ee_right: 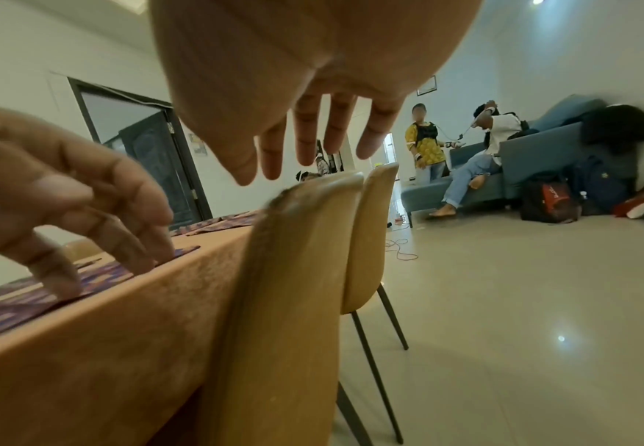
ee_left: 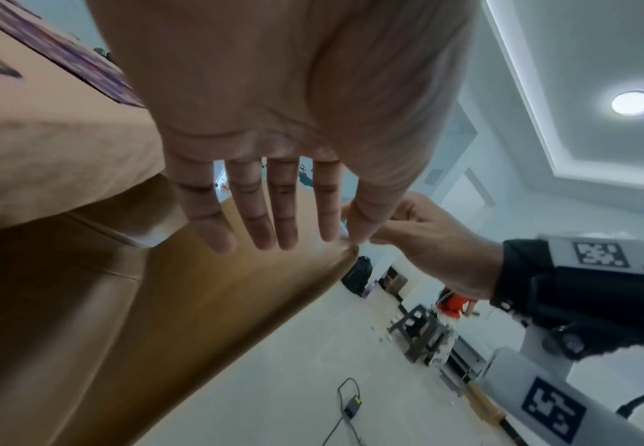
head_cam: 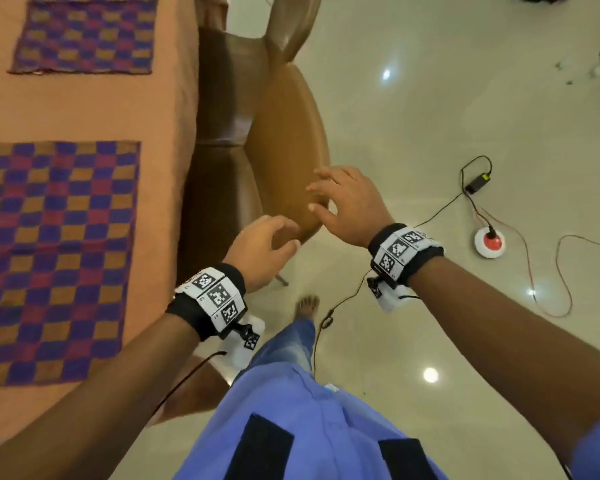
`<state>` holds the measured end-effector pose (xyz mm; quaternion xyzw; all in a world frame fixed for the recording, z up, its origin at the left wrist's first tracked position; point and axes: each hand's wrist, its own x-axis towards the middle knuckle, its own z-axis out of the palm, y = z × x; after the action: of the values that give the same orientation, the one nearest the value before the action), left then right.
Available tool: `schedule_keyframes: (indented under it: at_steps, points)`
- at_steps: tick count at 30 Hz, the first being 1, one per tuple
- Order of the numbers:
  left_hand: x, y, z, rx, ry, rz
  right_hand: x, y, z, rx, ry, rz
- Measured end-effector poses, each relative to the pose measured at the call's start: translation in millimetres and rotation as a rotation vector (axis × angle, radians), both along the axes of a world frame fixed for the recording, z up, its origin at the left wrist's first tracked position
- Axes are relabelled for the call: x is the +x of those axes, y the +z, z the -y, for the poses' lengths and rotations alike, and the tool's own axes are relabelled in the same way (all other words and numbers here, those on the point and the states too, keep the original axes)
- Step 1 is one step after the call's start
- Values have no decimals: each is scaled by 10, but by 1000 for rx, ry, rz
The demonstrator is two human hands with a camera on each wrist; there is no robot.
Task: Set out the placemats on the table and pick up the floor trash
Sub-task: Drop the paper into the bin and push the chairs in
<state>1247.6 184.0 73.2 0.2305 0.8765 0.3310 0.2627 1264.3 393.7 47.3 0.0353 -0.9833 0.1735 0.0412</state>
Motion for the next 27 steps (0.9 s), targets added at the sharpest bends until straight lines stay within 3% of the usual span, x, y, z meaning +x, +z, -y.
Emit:
schedule_keyframes:
  at_steps: [3,7,15,22,27]
  points:
    - [-378,30,-452,53,90,98,-491,-1,-345,5,146,60]
    - [-905,-8,-940,28,134,40,-1141,-53,-664,23,332,43]
    - [-2119,16,-1550,-41,268,-5,-2435,25,-1236,-34,459,66]
    - [-3394,71,-2259,-116,433,-146,-4021,-44,-2224,42,594,-25]
    - [-4038,107,-2980,-305,493,-135,-4896,20,-2734,101,647,9]
